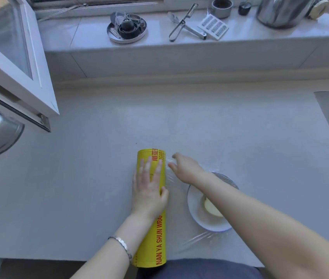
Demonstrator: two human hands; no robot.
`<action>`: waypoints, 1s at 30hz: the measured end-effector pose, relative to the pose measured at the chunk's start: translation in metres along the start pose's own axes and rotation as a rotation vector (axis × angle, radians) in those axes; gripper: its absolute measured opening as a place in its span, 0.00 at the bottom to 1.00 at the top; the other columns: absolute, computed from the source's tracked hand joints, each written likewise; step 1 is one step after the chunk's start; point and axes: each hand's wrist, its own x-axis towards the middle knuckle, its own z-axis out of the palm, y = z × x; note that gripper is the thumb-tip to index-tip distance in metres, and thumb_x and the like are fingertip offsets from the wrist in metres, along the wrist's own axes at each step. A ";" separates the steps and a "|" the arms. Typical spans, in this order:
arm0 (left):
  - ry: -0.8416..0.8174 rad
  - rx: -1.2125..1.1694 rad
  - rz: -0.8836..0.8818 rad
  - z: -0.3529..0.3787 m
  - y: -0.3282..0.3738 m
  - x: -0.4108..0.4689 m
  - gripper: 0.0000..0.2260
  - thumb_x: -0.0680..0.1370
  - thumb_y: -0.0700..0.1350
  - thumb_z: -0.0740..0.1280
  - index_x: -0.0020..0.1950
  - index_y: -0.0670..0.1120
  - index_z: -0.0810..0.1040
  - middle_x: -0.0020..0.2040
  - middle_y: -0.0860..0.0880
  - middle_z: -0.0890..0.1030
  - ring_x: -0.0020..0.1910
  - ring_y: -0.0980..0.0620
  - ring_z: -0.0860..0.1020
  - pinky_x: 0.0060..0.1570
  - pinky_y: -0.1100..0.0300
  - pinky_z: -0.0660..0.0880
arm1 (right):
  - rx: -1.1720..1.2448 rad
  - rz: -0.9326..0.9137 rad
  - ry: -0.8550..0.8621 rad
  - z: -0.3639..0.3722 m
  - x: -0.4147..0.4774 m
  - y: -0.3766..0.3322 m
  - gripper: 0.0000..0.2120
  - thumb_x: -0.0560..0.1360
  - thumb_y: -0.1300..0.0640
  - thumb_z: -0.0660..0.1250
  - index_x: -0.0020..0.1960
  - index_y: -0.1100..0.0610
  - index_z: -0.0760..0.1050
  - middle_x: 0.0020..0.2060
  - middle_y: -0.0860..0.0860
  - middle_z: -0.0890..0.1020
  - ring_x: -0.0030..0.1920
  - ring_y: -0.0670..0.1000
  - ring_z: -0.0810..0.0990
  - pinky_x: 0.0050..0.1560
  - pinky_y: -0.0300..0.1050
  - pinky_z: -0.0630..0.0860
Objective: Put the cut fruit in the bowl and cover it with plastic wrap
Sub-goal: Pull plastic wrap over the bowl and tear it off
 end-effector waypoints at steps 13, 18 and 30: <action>-0.286 0.310 0.322 0.002 0.014 0.085 0.15 0.82 0.50 0.50 0.57 0.47 0.74 0.63 0.50 0.75 0.69 0.44 0.62 0.66 0.48 0.45 | 0.069 -0.029 0.121 -0.007 -0.012 0.019 0.19 0.79 0.55 0.53 0.29 0.54 0.58 0.43 0.65 0.78 0.46 0.61 0.75 0.42 0.49 0.65; -0.131 0.252 0.350 0.003 0.012 0.082 0.13 0.74 0.47 0.57 0.34 0.48 0.77 0.34 0.54 0.82 0.49 0.44 0.80 0.58 0.51 0.56 | 0.033 0.033 0.127 -0.005 -0.007 0.009 0.16 0.78 0.56 0.50 0.45 0.62 0.74 0.51 0.65 0.78 0.53 0.63 0.76 0.50 0.51 0.71; 0.019 0.097 0.384 0.006 -0.006 0.082 0.12 0.72 0.46 0.55 0.31 0.49 0.74 0.31 0.55 0.80 0.46 0.45 0.81 0.56 0.53 0.56 | 0.132 0.065 0.053 -0.001 0.010 -0.001 0.17 0.76 0.58 0.52 0.28 0.54 0.63 0.51 0.64 0.80 0.49 0.61 0.76 0.43 0.46 0.65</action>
